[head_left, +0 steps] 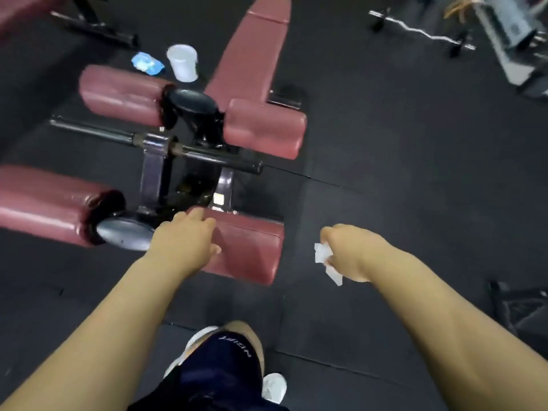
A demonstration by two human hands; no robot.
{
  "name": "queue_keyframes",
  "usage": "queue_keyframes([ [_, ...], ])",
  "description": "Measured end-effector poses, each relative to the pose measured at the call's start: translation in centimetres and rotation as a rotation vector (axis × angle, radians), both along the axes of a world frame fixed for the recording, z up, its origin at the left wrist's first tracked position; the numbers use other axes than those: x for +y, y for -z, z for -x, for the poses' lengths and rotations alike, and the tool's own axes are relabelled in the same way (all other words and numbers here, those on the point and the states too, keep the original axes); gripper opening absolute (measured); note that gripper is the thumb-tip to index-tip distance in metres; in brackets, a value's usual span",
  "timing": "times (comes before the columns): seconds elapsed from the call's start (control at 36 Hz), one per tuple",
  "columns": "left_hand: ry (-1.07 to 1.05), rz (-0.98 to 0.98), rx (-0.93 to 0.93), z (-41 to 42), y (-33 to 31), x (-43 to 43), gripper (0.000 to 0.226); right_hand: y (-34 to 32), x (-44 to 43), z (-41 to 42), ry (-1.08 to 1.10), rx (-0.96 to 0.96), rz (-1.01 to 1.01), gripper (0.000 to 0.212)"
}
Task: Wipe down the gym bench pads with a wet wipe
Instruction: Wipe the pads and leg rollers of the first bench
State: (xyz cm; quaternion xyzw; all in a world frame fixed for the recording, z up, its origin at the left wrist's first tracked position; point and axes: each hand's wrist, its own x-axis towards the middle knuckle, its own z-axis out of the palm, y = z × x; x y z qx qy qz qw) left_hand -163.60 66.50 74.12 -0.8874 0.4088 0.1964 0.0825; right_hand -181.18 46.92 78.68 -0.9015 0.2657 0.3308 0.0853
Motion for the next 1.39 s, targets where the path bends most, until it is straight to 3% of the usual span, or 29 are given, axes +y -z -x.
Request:
queue_keyframes([
  [0.14, -0.189, 0.05, 0.026, 0.3, 0.8, 1.2, 0.048, 1.0, -1.8, -5.0, -0.236, -0.151, -0.014, 0.022],
  [0.25, -0.321, 0.098, 0.047, -0.6, 1.9, 0.8, 0.073, 2.1, -1.3, -9.4, -0.363, -0.287, -0.144, 0.022],
  [0.33, -0.47, 0.114, 0.151, -2.4, 2.4, 0.7, 0.072, 2.7, -0.9, -13.0, -0.425, -0.352, -0.231, 0.022],
  [0.53, -0.604, 0.139, 0.266, -3.3, 2.0, 0.6, 0.08, 4.0, -0.4, -17.8, -0.613, -0.337, -0.343, 0.025],
  [0.69, -0.783, 0.275, 0.313, -2.6, 1.9, 1.1, 0.087, 5.3, 2.1, -20.9, -0.802, -0.364, -0.428, 0.022],
  [0.94, -1.147, 0.426, 0.227, 1.6, 2.6, 0.8, 0.081, 7.1, 4.3, -24.4, -1.043, -0.399, -0.548, 0.02],
  [1.08, -1.469, 0.507, 0.163, 5.1, 4.1, -0.7, 0.077, 8.0, 4.3, -25.2, -1.173, -0.394, -0.656, 0.017],
  [1.17, -1.621, 0.588, 0.172, 6.9, 5.0, -2.2, 0.062, 8.1, 4.4, -25.4, -1.236, -0.391, -0.746, 0.021],
  [1.25, -1.67, 0.638, 0.147, 8.4, 5.4, -3.7, 0.051, 8.6, 4.7, -25.7, -1.296, -0.403, -0.797, 0.026],
  [1.39, -1.764, 0.749, 0.145, 10.3, 5.6, -6.1, 0.054, 9.2, 4.7, -25.3, -1.269, -0.453, -0.869, 0.026],
])
